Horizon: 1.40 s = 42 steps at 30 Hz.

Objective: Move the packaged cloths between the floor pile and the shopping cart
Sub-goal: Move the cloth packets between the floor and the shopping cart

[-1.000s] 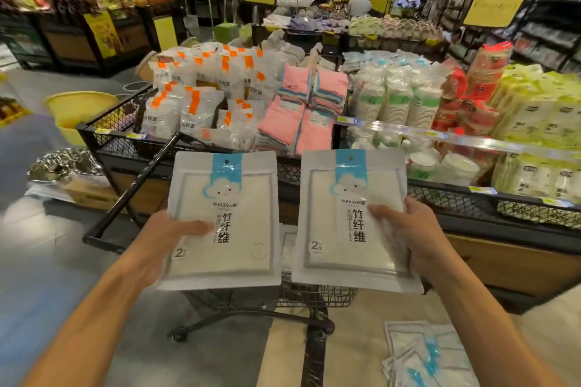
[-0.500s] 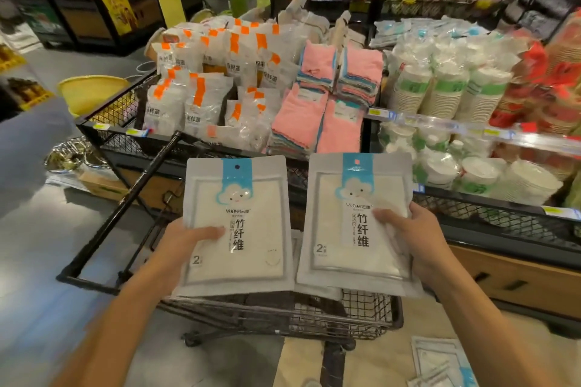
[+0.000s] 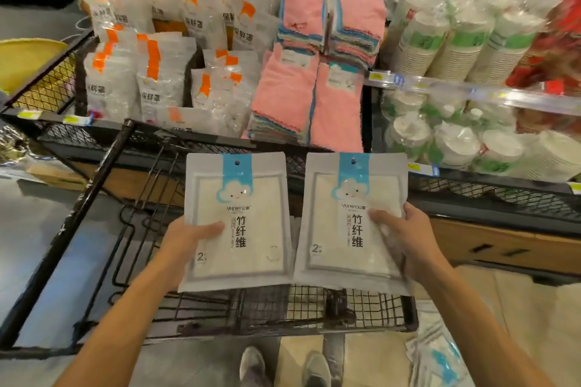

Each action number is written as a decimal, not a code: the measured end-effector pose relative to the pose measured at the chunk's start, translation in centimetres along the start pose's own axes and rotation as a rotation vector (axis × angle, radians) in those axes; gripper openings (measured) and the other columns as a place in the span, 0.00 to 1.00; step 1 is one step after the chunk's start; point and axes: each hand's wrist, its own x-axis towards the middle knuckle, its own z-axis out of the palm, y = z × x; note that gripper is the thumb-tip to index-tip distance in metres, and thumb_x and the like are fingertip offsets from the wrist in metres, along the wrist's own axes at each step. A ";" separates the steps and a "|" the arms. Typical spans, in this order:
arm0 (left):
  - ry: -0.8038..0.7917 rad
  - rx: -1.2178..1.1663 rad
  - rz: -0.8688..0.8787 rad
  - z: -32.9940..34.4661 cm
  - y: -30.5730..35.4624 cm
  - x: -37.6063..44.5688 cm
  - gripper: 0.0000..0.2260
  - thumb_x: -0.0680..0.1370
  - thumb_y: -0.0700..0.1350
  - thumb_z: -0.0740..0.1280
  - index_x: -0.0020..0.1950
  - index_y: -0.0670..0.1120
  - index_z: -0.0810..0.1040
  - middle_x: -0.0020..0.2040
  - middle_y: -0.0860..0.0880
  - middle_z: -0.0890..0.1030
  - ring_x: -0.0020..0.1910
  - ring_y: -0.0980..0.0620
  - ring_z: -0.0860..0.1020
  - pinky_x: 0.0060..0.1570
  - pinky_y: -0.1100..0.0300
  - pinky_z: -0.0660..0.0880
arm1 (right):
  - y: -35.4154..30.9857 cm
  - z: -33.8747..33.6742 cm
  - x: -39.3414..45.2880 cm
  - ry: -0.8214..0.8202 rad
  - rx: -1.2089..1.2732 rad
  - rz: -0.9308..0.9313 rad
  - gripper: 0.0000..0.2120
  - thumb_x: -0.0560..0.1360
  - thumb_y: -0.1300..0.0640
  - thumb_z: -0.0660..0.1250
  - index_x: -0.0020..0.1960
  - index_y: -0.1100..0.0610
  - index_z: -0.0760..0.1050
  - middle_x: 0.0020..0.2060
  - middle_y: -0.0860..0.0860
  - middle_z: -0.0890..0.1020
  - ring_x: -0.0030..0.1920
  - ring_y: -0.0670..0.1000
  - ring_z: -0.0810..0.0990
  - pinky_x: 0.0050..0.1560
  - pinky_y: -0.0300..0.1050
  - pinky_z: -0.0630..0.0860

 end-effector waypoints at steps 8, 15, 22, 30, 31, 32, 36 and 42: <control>-0.071 0.029 -0.027 -0.4 -3.1 8.7 0.16 0.73 0.33 0.73 0.61 0.40 0.80 0.51 0.43 0.87 0.50 0.41 0.86 0.44 0.47 0.83 | 5.2 3.1 4.3 0.121 -0.035 0.074 0.14 0.76 0.62 0.74 0.60 0.57 0.77 0.48 0.53 0.89 0.46 0.56 0.89 0.48 0.57 0.85; -0.075 0.059 -0.107 -0.1 -9.4 16.5 0.16 0.72 0.33 0.75 0.59 0.43 0.81 0.50 0.46 0.87 0.48 0.44 0.86 0.42 0.50 0.83 | 12.0 4.7 10.0 0.178 -0.031 0.143 0.11 0.76 0.65 0.73 0.57 0.58 0.77 0.42 0.51 0.89 0.41 0.54 0.89 0.34 0.47 0.84; -0.063 0.069 -0.185 1.5 -17.0 23.3 0.16 0.73 0.33 0.75 0.58 0.44 0.80 0.51 0.46 0.87 0.49 0.46 0.86 0.41 0.53 0.83 | 20.1 5.3 16.9 0.161 -0.091 0.184 0.12 0.76 0.65 0.73 0.58 0.58 0.77 0.44 0.50 0.89 0.44 0.55 0.89 0.36 0.48 0.84; -0.070 0.086 -0.198 3.4 -25.4 29.4 0.16 0.73 0.34 0.75 0.60 0.45 0.81 0.50 0.49 0.88 0.49 0.52 0.86 0.52 0.50 0.82 | 28.7 5.9 23.4 0.155 -0.168 0.217 0.11 0.74 0.68 0.73 0.52 0.56 0.79 0.44 0.51 0.89 0.42 0.52 0.89 0.38 0.45 0.85; -0.049 0.113 -0.209 3.6 -26.4 30.3 0.15 0.73 0.35 0.75 0.57 0.46 0.81 0.47 0.51 0.88 0.46 0.54 0.86 0.52 0.49 0.82 | 29.7 5.9 24.2 0.161 -0.179 0.227 0.11 0.74 0.68 0.74 0.54 0.57 0.79 0.46 0.52 0.88 0.43 0.53 0.89 0.39 0.47 0.86; -0.040 0.148 -0.218 3.8 -27.2 31.0 0.13 0.73 0.36 0.76 0.56 0.47 0.81 0.45 0.52 0.88 0.45 0.54 0.86 0.52 0.48 0.82 | 30.7 5.9 24.9 0.165 -0.189 0.235 0.12 0.75 0.67 0.74 0.56 0.59 0.78 0.48 0.54 0.88 0.44 0.53 0.89 0.39 0.48 0.86; -0.023 0.201 -0.234 4.2 -29.7 33.0 0.10 0.74 0.38 0.76 0.52 0.49 0.82 0.48 0.49 0.87 0.48 0.48 0.86 0.46 0.52 0.82 | 33.9 6.1 27.2 0.165 -0.191 0.241 0.14 0.76 0.67 0.72 0.60 0.61 0.77 0.48 0.53 0.88 0.42 0.52 0.89 0.38 0.47 0.86; -0.047 0.170 -0.208 4.8 -31.1 33.9 0.12 0.75 0.37 0.74 0.57 0.45 0.82 0.48 0.50 0.87 0.46 0.55 0.86 0.44 0.61 0.79 | 36.6 6.0 28.7 0.165 -0.255 0.240 0.18 0.74 0.66 0.74 0.61 0.62 0.76 0.51 0.55 0.87 0.47 0.57 0.89 0.49 0.59 0.86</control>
